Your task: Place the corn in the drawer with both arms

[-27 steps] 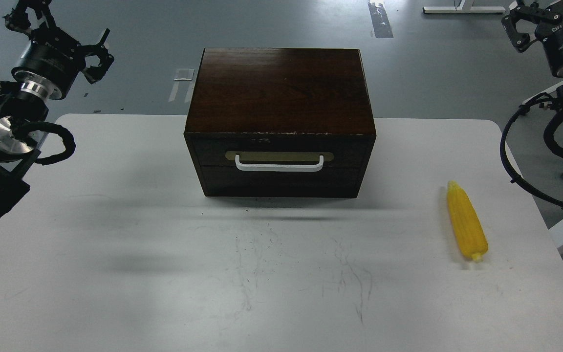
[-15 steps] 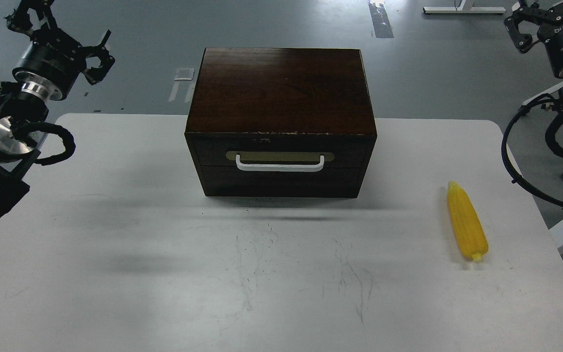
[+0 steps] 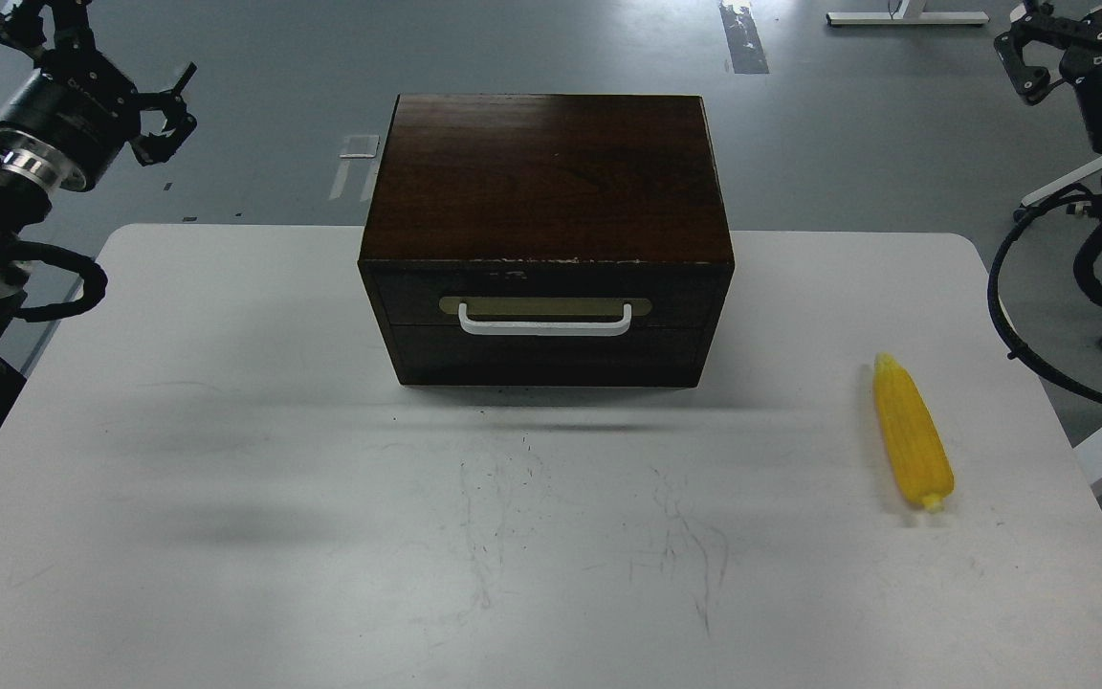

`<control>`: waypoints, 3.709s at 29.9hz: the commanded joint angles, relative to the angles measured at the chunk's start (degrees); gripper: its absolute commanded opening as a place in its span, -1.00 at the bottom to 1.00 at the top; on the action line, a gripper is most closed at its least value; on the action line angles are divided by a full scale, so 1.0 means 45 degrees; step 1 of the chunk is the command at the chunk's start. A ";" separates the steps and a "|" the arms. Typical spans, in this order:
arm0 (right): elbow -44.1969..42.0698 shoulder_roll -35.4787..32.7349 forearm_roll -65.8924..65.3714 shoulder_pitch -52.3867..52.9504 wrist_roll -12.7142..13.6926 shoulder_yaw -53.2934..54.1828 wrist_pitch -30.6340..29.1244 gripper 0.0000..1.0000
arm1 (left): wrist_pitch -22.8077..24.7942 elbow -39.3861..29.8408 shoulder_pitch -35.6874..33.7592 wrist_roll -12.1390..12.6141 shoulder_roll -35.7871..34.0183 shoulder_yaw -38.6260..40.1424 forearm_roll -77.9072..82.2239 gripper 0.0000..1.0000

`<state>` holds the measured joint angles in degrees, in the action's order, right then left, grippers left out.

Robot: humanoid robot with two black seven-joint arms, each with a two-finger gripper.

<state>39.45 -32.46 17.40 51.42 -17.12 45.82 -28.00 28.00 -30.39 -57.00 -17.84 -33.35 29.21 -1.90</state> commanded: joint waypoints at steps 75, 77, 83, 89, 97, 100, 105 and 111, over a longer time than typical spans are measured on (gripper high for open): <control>-0.0348 -0.0893 0.0645 -0.2344 0.0075 0.0620 0.0001 1.00 | -0.0910 -1.0082 -0.2332 -0.0469 0.1278 -0.5437 2.7473 0.40; -0.0368 -0.0893 0.0645 -0.2344 0.0075 0.0620 0.0001 1.00 | -0.0910 -1.0082 -0.2332 -0.0488 0.1278 -0.5437 2.7473 0.37; -0.0388 -0.0893 0.0645 -0.2344 0.0075 0.0620 0.0001 1.00 | -0.0890 -1.0101 -0.2391 -0.0605 0.1278 -0.5437 2.7434 0.00; -0.0485 -0.0893 0.0645 -0.2344 0.0075 0.0620 0.0001 1.00 | -0.0812 -1.0257 -0.2371 -0.0762 0.1258 -0.5437 2.7414 -0.09; -0.0622 -0.0893 0.0645 -0.2344 0.0016 0.0620 0.0001 1.00 | -0.0617 -1.0570 -0.2391 -0.1406 0.1180 -0.5418 2.7277 -0.09; -0.0720 -0.0893 0.0645 -0.2344 0.0016 0.0620 0.0001 1.00 | -0.0616 -1.0589 -0.2391 -0.1426 0.1141 -0.5418 2.7258 -0.09; -0.0739 -0.0893 0.0645 -0.2344 0.0016 0.0620 0.0001 1.00 | -0.0597 -1.0784 -0.2586 -0.1484 0.1102 -0.5418 2.7258 -0.09; -0.0778 -0.0893 0.0645 -0.2344 0.0016 0.0620 0.0001 1.00 | -0.0325 -1.1408 -0.2801 -0.1563 0.1024 -0.5418 2.7258 -0.10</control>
<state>36.10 -36.48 20.30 40.87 -17.05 48.61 -28.00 25.55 -80.49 -69.01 -25.03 -28.45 4.81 120.66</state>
